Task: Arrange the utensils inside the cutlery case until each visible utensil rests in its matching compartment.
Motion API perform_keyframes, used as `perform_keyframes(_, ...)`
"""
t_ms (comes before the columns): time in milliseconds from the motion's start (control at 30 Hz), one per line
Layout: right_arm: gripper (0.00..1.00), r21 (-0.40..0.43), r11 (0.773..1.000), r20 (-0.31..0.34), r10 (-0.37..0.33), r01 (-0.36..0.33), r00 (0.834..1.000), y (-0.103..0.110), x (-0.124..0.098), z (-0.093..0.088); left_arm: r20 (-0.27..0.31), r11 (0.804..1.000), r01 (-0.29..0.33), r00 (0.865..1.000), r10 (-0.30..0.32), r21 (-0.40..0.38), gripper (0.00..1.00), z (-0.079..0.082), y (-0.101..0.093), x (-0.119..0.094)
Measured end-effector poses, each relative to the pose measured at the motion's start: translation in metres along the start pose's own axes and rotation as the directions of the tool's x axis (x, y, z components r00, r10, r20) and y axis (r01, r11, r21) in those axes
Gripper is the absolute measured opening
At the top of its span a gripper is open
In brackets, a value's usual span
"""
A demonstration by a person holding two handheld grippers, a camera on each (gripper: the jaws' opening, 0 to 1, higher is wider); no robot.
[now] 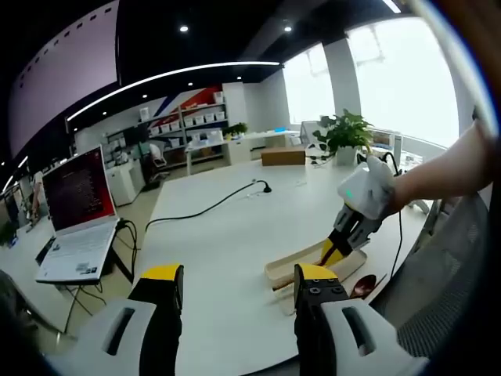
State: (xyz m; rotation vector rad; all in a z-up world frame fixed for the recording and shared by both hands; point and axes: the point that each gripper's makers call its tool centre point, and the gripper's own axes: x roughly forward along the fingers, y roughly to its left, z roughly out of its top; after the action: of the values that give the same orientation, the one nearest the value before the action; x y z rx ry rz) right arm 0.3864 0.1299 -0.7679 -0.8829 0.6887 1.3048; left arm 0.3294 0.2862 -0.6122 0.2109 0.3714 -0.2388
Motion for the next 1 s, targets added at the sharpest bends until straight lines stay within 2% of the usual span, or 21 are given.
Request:
perform_keyframes(733,0.00,0.012,0.998,-0.040,-0.058,0.058,0.998,-0.023,-0.003,-0.016,-0.002,1.000,0.001,1.000,-0.001,-0.002,0.58,0.000,0.000,0.001)
perform_keyframes(1000,0.00,0.035,0.998,-0.069,-0.050,0.052,0.996,-0.029,0.001,-0.023,-0.003,1.000,0.000,1.000,0.000,-0.004,0.58,-0.001,0.000,0.000)
